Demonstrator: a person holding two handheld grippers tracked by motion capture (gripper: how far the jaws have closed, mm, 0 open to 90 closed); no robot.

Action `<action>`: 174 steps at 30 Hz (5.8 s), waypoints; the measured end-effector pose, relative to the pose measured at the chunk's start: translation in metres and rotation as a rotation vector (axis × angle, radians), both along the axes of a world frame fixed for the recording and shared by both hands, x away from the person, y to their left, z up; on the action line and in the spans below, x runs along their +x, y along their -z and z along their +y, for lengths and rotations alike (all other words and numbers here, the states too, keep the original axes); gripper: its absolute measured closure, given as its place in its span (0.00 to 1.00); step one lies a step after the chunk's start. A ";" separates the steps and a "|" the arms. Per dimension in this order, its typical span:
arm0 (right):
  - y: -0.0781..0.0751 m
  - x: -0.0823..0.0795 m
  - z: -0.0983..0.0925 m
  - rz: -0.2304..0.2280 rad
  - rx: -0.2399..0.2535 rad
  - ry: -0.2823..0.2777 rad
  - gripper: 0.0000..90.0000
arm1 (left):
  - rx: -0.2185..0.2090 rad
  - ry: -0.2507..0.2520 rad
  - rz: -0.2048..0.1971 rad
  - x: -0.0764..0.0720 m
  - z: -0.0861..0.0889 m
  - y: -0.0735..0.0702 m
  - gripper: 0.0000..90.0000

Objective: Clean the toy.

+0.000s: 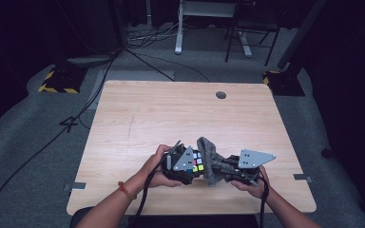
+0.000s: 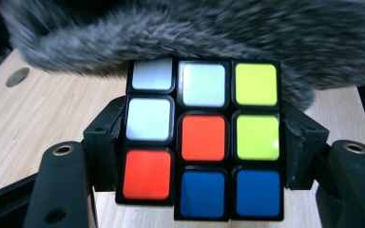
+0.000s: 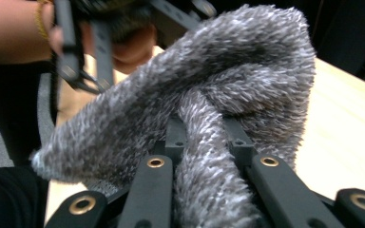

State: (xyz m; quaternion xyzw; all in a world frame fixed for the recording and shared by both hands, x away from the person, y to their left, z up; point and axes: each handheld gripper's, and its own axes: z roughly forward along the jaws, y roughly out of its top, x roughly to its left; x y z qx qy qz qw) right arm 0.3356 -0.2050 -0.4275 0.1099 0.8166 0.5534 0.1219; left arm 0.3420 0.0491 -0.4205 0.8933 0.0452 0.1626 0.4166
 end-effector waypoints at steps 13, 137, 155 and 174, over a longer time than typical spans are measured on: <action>0.014 0.012 -0.006 0.076 -0.069 0.042 0.86 | -0.118 0.018 -0.025 -0.006 0.013 -0.014 0.37; 0.047 0.020 -0.047 0.148 -0.423 0.118 0.76 | 0.055 -0.076 0.214 0.022 0.051 0.055 0.37; 0.043 0.017 -0.049 0.170 -0.383 0.123 0.42 | 0.066 -0.100 0.244 0.017 0.063 0.057 0.27; 0.014 0.005 -0.087 0.101 -0.350 0.206 0.33 | 0.048 -0.267 0.114 -0.007 0.122 0.029 0.18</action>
